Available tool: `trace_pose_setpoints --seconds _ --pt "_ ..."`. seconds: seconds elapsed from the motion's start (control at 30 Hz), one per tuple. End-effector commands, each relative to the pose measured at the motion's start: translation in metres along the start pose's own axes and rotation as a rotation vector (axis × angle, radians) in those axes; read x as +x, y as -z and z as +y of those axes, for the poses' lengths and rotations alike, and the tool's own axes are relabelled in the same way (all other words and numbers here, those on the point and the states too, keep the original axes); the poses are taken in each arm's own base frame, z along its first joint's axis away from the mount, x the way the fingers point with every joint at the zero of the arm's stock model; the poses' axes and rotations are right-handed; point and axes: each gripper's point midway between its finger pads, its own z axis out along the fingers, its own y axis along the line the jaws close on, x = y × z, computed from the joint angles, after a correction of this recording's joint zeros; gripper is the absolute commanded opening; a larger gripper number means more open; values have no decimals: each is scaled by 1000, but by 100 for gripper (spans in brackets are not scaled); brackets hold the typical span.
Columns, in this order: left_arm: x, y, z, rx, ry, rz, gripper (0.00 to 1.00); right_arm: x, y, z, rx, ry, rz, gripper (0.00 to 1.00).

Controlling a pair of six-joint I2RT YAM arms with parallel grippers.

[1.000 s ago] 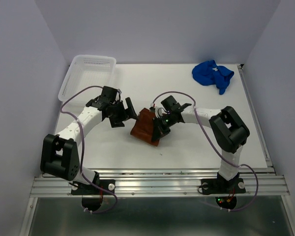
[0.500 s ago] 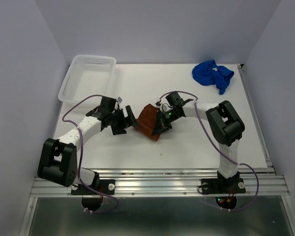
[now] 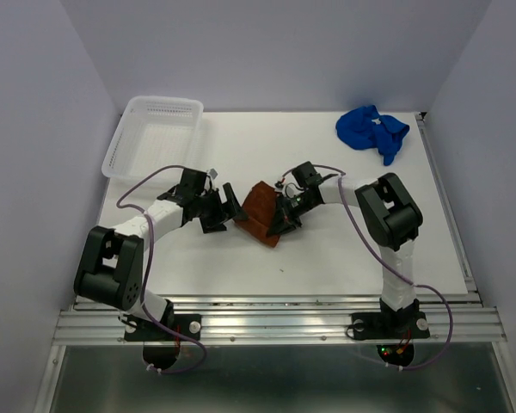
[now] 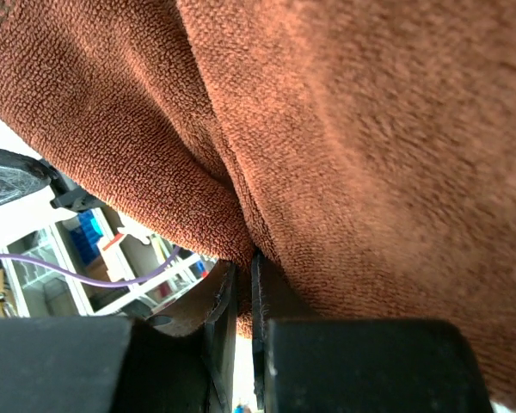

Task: Roll the towels
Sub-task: Roll the towel

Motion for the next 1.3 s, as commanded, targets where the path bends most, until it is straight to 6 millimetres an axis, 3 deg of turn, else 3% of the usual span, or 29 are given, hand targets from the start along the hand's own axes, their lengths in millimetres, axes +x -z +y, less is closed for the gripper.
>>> trace_pose_setpoints --seconds 0.0,0.3,0.47,0.63,0.93,1.03,1.07,1.13,1.2,1.27 --pt "-17 5 -20 61 -48 -49 94 -18 9 -7 6 -32 -45 1" --pt "-18 -9 -11 37 -32 -30 92 -20 5 -14 15 -35 -39 1" --pt "-28 -13 -22 76 -47 -46 92 -20 5 -21 22 -51 -38 1" --pt "-32 -22 -17 55 -41 -38 92 -20 4 -24 27 -45 -37 1" --pt "-35 -43 -9 0 -44 -12 76 -20 3 -28 35 -34 -38 1" --pt "-29 -50 -5 -32 -52 10 66 -22 4 -28 48 -17 -51 1" --pt "-28 -52 -3 -44 -52 15 55 -23 6 -26 48 -4 -54 1" --pt "-26 -58 0 -71 -58 27 46 -25 9 -26 68 42 -72 10" --pt "-22 -63 4 -121 -65 33 30 -30 17 -20 99 119 -105 15" --pt "-20 -64 7 -141 -55 40 22 -32 24 -12 110 176 -125 20"
